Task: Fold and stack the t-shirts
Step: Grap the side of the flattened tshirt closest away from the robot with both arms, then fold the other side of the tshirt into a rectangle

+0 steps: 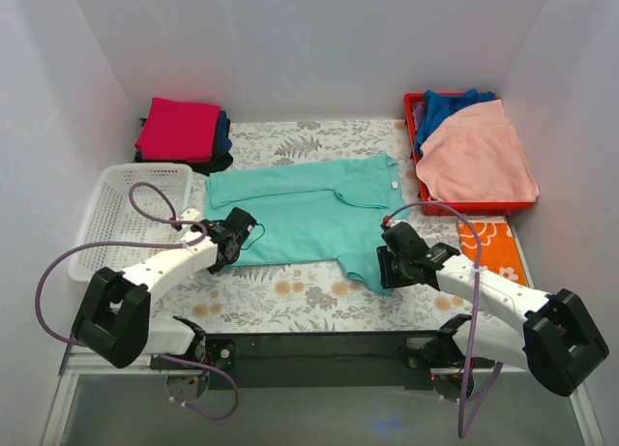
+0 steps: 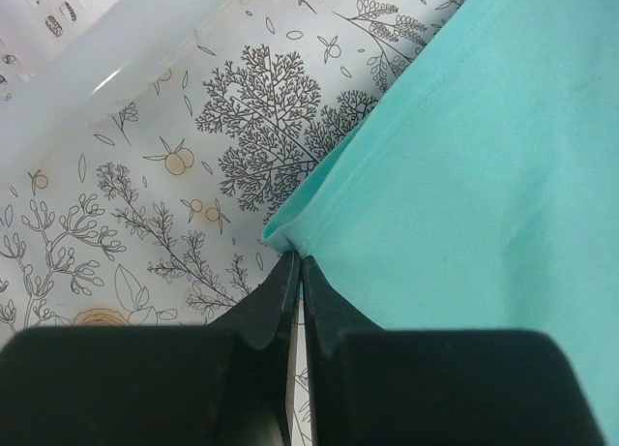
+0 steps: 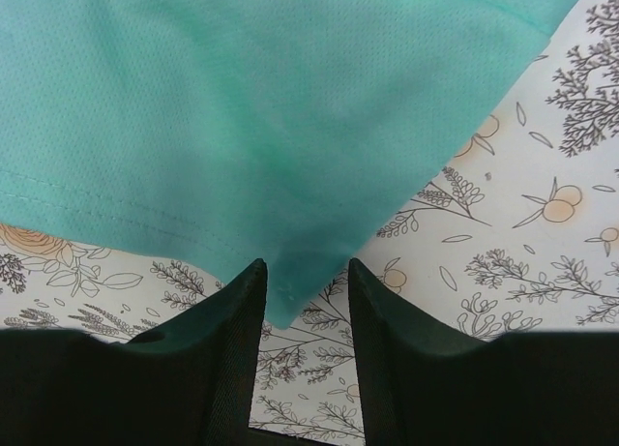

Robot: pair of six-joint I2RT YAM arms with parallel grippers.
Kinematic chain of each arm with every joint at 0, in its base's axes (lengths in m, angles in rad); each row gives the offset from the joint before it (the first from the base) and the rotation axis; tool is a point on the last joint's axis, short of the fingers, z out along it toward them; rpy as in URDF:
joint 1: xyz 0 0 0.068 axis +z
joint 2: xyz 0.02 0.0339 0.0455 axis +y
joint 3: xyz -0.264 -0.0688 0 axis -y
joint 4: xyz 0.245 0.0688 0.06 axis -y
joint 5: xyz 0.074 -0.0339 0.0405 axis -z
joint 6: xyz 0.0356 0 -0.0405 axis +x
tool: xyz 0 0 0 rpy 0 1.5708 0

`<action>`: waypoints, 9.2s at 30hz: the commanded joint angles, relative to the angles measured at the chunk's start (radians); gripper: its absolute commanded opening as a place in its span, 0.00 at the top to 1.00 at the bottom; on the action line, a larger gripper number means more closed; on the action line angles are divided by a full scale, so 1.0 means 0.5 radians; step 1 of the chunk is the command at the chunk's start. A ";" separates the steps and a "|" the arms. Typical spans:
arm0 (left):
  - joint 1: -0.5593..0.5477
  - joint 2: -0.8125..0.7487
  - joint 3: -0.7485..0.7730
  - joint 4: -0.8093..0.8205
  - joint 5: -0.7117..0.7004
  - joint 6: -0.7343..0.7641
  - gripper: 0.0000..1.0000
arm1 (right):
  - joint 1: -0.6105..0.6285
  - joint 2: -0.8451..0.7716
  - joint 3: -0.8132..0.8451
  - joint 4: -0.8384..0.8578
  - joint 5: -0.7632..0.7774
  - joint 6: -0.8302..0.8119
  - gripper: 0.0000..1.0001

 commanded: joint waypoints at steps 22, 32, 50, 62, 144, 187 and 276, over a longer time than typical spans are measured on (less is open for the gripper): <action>-0.012 -0.088 0.071 -0.033 -0.067 0.068 1.00 | 0.230 -0.333 0.222 -0.736 0.499 0.576 0.99; -0.015 -0.156 0.037 -0.177 -0.097 -0.039 1.00 | 0.230 -0.486 0.474 -0.877 0.698 0.552 0.99; 0.009 0.239 0.451 0.016 -0.177 0.044 1.00 | 0.080 0.056 0.943 -0.485 0.849 0.157 0.99; 0.233 0.491 0.605 0.187 -0.211 0.228 1.00 | -0.365 0.486 1.078 -0.092 0.576 -0.197 0.99; 0.347 1.215 0.633 0.596 -0.011 0.762 0.45 | -0.583 1.130 0.821 0.163 0.431 -0.405 0.75; 0.387 0.666 0.629 0.623 0.099 0.961 0.44 | -0.338 0.973 1.186 0.129 0.116 -0.430 0.80; 0.390 0.605 0.550 0.667 0.124 0.998 0.44 | -0.151 1.892 1.974 0.457 0.505 -0.501 0.92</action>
